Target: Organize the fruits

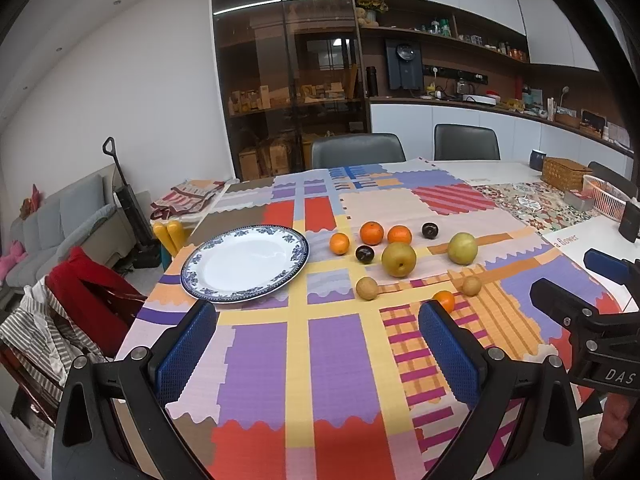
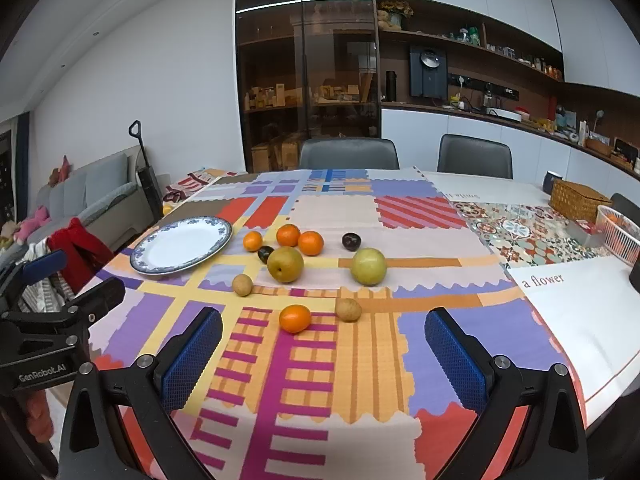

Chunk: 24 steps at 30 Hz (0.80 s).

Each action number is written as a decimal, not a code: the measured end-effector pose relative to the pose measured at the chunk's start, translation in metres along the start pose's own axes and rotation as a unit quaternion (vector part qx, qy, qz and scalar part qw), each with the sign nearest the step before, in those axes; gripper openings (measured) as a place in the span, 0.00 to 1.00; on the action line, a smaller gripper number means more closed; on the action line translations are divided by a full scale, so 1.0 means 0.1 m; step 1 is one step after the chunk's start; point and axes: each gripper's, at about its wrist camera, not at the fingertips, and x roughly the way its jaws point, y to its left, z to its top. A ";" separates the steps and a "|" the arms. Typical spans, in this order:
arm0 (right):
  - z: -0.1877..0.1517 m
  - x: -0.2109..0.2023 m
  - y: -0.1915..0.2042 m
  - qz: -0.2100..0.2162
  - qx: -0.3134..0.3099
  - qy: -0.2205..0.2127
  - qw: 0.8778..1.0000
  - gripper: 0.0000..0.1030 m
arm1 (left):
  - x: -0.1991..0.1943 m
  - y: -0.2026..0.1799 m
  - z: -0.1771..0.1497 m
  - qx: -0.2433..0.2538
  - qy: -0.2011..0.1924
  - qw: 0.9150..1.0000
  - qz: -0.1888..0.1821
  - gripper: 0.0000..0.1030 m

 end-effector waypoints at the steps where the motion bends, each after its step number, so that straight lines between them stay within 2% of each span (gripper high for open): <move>1: 0.00 0.00 0.00 0.000 -0.001 0.000 1.000 0.99 | 0.00 0.00 0.00 0.000 -0.001 1.000 0.000 1.00; 24: -0.01 0.00 0.00 0.004 -0.002 -0.003 1.000 0.99 | -0.02 -0.01 0.00 0.000 -0.004 1.000 0.000 1.00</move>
